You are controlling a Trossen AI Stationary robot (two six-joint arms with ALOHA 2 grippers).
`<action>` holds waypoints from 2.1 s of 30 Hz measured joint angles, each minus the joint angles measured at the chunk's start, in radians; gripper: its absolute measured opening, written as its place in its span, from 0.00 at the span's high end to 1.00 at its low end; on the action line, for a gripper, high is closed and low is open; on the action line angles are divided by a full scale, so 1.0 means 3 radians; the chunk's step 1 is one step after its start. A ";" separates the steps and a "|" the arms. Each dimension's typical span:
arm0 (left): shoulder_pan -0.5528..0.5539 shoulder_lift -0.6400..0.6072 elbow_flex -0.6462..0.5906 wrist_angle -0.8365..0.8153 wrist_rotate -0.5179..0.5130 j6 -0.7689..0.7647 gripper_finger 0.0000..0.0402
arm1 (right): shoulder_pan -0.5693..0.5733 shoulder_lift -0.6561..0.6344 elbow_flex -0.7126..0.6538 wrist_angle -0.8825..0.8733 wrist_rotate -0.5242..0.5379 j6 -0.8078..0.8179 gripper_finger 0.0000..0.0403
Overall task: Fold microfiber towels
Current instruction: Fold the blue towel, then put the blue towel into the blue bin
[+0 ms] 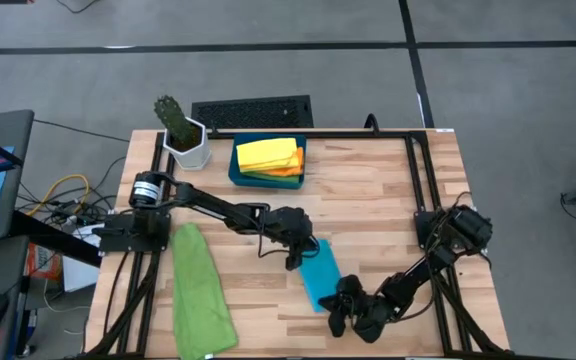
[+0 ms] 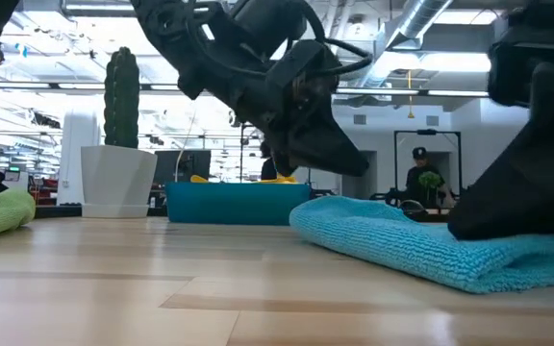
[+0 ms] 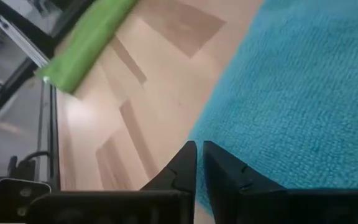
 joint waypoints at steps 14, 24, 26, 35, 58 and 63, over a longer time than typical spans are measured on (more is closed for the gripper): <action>-0.0131 0.0181 -0.0001 0.0389 0.0113 0.0797 0.98 | -0.0058 0.0018 0.0218 -0.0324 -0.0329 -0.0105 0.87; 0.0057 0.0702 -0.0001 0.0749 -0.0072 0.0543 0.99 | 0.0028 -0.0025 0.0387 -0.0562 -0.0525 0.0071 0.87; 0.0058 0.0733 0.0010 0.0754 -0.0053 0.0448 1.00 | 0.0059 -0.0124 0.0429 -0.0852 -0.0514 0.0233 0.87; 0.0172 0.0401 -0.0013 0.0120 -0.0249 0.0040 1.00 | 0.0182 -0.1052 0.0651 -0.2571 -0.0516 0.0535 0.87; 0.0288 -0.1029 -0.0004 -0.0997 -0.0023 -0.0669 1.00 | -0.0294 -0.1015 0.0704 -0.3220 -0.2114 0.1273 0.43; 0.0238 -0.1029 -0.0004 -0.1043 -0.0020 -0.0695 1.00 | -0.0478 -0.0869 0.0707 -0.3015 -0.2062 0.1273 0.37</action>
